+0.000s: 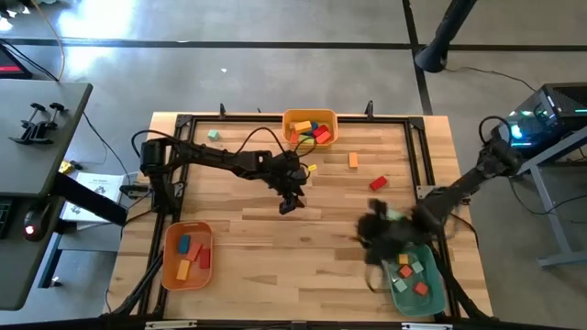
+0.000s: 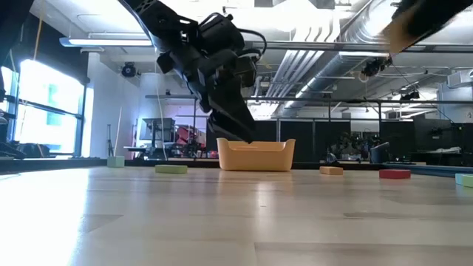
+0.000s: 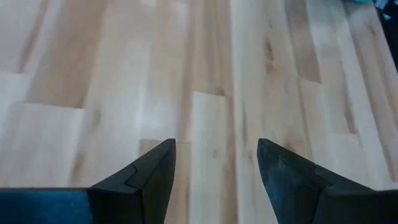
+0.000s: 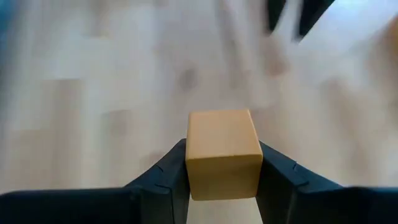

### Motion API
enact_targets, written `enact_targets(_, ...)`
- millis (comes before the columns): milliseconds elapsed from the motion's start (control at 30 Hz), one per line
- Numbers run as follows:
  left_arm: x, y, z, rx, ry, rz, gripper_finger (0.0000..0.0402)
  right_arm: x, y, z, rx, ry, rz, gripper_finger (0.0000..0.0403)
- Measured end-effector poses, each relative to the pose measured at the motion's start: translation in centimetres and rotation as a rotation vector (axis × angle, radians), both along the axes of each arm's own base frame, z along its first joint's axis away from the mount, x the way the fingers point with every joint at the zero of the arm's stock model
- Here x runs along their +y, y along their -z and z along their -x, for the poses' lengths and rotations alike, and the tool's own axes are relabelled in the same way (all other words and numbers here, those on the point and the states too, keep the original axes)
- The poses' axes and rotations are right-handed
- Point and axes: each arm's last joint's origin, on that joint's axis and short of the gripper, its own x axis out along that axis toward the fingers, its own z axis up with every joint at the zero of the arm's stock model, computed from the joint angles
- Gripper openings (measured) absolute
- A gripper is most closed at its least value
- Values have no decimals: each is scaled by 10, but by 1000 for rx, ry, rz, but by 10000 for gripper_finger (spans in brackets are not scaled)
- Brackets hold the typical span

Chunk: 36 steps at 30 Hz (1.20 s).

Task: Sort blocks by size
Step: Put the yellow square block into the blue bin, then put the red narrow rectangular block into the orange bin

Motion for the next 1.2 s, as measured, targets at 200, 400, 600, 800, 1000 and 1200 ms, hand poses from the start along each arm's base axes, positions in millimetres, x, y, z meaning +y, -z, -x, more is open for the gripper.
enact_targets(200, -22, -4, -6, -65, 75, -39, 201, 56, -29, 49, 100, 97, -410, 127)
enact_targets(400, -46, -16, -18, -235, 116, -75, 199, 73, 9, 86, 338, 328, -556, 127)
enact_targets(600, -63, -20, -21, -295, 155, -77, 199, 68, 43, 92, 539, 457, -570, 127)
enact_targets(800, -67, -19, -21, -285, 173, -86, 199, 57, 55, 90, 650, 526, -563, 156)
enact_targets(1000, -66, -18, -20, -278, 169, -84, 200, 53, 45, 81, 656, 468, -573, 228)
enact_targets(1200, -66, -18, -20, -277, 169, -84, 200, 44, 3, 79, 573, 455, -532, 233)
